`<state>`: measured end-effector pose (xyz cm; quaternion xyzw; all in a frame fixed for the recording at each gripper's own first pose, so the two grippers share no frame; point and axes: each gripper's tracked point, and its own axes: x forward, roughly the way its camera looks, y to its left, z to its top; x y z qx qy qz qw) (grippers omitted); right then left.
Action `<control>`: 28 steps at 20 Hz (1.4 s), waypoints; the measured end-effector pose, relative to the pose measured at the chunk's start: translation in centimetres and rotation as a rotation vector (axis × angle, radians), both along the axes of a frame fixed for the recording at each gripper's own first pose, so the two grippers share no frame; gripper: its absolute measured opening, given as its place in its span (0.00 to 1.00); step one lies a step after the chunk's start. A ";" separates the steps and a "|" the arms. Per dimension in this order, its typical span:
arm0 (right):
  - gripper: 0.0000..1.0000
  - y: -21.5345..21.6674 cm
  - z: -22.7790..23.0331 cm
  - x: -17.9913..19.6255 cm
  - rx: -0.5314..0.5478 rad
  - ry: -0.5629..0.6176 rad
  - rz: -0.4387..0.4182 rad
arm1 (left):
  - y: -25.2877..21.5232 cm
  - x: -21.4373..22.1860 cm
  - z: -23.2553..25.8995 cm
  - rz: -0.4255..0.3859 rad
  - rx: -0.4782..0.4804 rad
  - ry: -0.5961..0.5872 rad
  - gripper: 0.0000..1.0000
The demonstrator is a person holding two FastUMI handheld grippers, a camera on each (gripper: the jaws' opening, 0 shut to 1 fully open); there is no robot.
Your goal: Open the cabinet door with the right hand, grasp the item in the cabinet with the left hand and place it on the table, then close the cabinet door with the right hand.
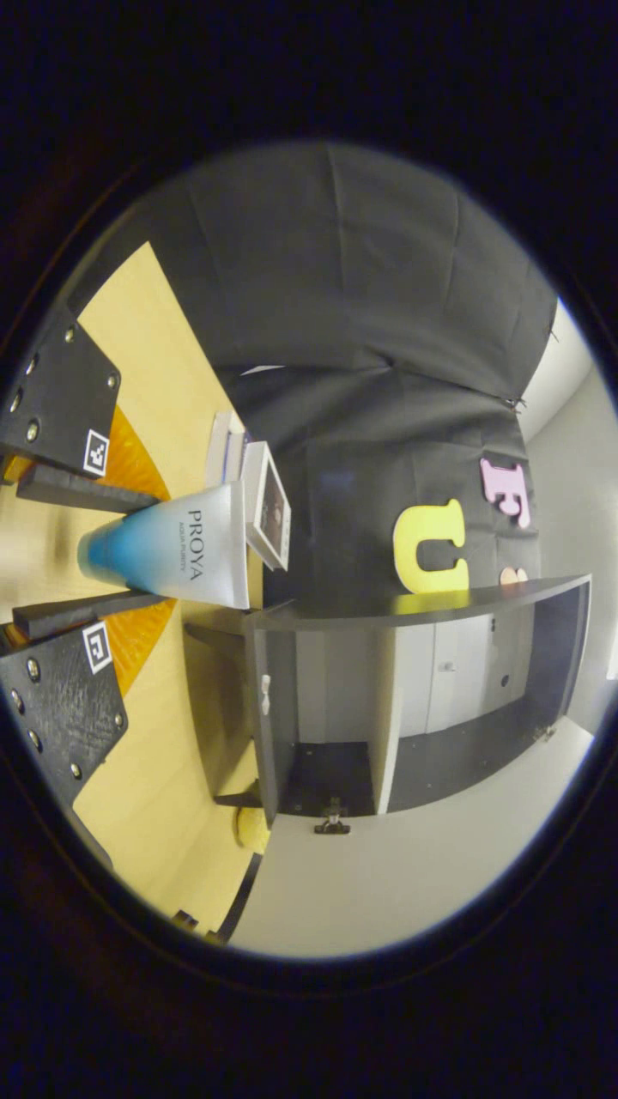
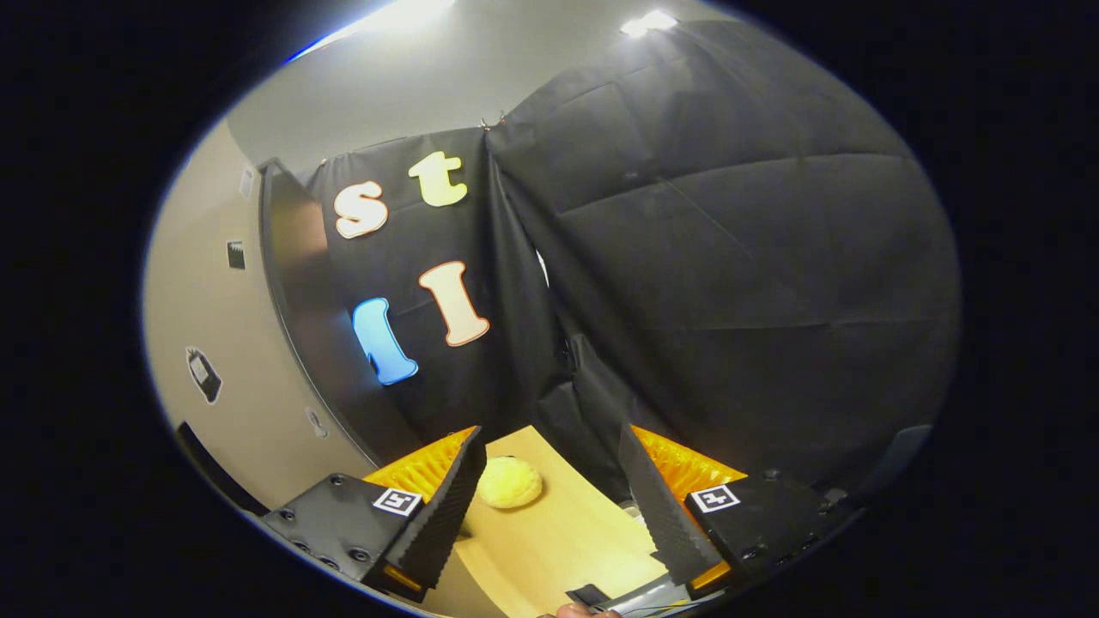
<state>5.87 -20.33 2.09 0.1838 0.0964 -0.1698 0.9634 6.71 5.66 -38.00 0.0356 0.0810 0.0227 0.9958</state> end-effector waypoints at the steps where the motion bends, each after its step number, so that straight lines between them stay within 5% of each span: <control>1: 0.92 -0.1 0.1 -0.2 -0.012 -0.003 -0.005 | 0.1 -0.1 -0.6 0.000 -0.005 0.005 0.47; 5: 0.98 -0.5 -0.2 -1.1 -0.056 0.024 -0.027 | 1.5 -1.1 -2.7 0.014 -0.009 0.036 0.46; 21: 0.92 -0.7 -1.5 -0.3 0.027 0.026 -0.098 | 2.8 -2.6 -5.4 0.041 -0.002 0.093 0.53; 24: 0.92 -0.8 -2.7 -0.3 0.017 0.035 -0.109 | 3.5 -2.8 -3.4 0.058 0.013 0.072 0.86; 28: 0.98 -1.7 -6.2 -1.2 -0.052 0.082 -0.155 | 2.6 -4.0 2.9 0.022 0.031 -0.023 0.86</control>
